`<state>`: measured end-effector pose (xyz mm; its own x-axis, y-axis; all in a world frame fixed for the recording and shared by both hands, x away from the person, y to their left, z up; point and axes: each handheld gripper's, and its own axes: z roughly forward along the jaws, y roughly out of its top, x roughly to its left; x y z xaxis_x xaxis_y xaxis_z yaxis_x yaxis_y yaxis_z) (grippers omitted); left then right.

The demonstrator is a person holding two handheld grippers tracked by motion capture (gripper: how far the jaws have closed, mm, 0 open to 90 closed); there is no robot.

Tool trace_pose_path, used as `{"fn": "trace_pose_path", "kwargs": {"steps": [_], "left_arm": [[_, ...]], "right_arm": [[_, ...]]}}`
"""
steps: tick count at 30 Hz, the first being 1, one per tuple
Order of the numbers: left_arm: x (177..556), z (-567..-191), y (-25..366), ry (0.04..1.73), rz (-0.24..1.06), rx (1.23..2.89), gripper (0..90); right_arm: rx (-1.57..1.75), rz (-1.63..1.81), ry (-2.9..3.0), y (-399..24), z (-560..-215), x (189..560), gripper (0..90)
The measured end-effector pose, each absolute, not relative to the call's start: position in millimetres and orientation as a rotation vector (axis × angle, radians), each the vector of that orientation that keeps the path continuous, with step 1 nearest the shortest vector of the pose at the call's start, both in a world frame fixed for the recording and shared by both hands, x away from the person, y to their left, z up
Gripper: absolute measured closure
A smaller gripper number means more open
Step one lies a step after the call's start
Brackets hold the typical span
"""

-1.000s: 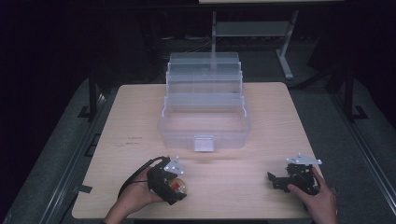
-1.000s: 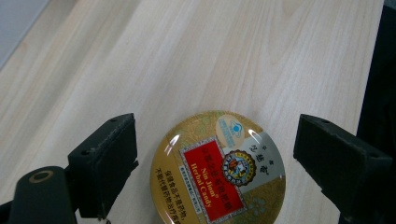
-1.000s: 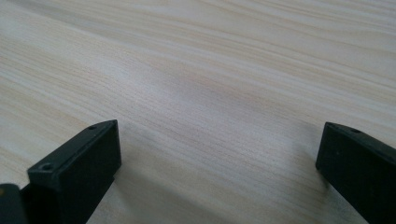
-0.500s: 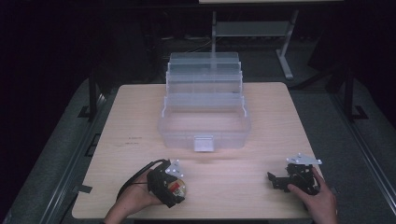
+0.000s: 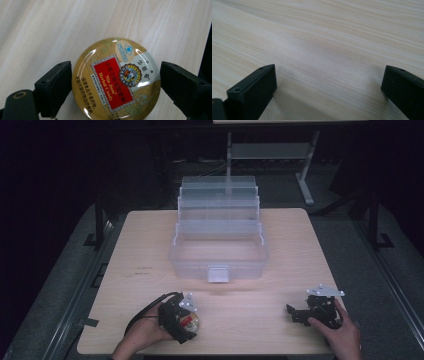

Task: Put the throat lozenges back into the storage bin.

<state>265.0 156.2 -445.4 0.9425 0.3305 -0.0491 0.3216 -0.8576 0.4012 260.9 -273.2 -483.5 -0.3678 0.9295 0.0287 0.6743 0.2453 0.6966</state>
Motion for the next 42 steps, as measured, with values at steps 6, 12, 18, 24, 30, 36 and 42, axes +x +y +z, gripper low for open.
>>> {"fn": "trace_pose_path", "kwargs": {"steps": [6, 12, 18, 24, 30, 36, 42], "left_arm": [[264.6, -447.1, 154.9, 0.478, 0.032, 2.693, 11.8], [264.2, -447.6, 154.3, 0.479, 0.047, 2.703, 12.6], [264.7, -446.9, 155.2, 0.480, 0.058, 2.702, 15.6], [264.7, -446.2, 155.7, 0.476, 0.062, 2.697, 19.0], [265.1, -446.0, 155.4, 0.473, 0.057, 2.699, 19.3], [265.7, -445.8, 154.6, 0.478, 0.038, 2.691, 19.4], [266.5, -444.4, 154.2, 0.476, 0.041, 2.688, 19.4]], "right_arm": [[1.468, 0.890, 2.133, -273.2, -483.5, 260.9, 0.0], [1.467, 0.890, 2.133, -273.2, -483.5, 260.9, 0.0], [1.468, 0.890, 2.133, -273.2, -483.5, 260.9, 0.0], [1.466, 0.890, 2.133, -273.2, -483.6, 260.9, 0.0], [1.468, 0.890, 2.133, -273.2, -483.5, 260.9, 0.0], [1.468, 0.890, 2.133, -273.2, -483.5, 260.9, 0.0], [1.467, 0.890, 2.133, -273.2, -483.5, 260.9, 0.0]]}}
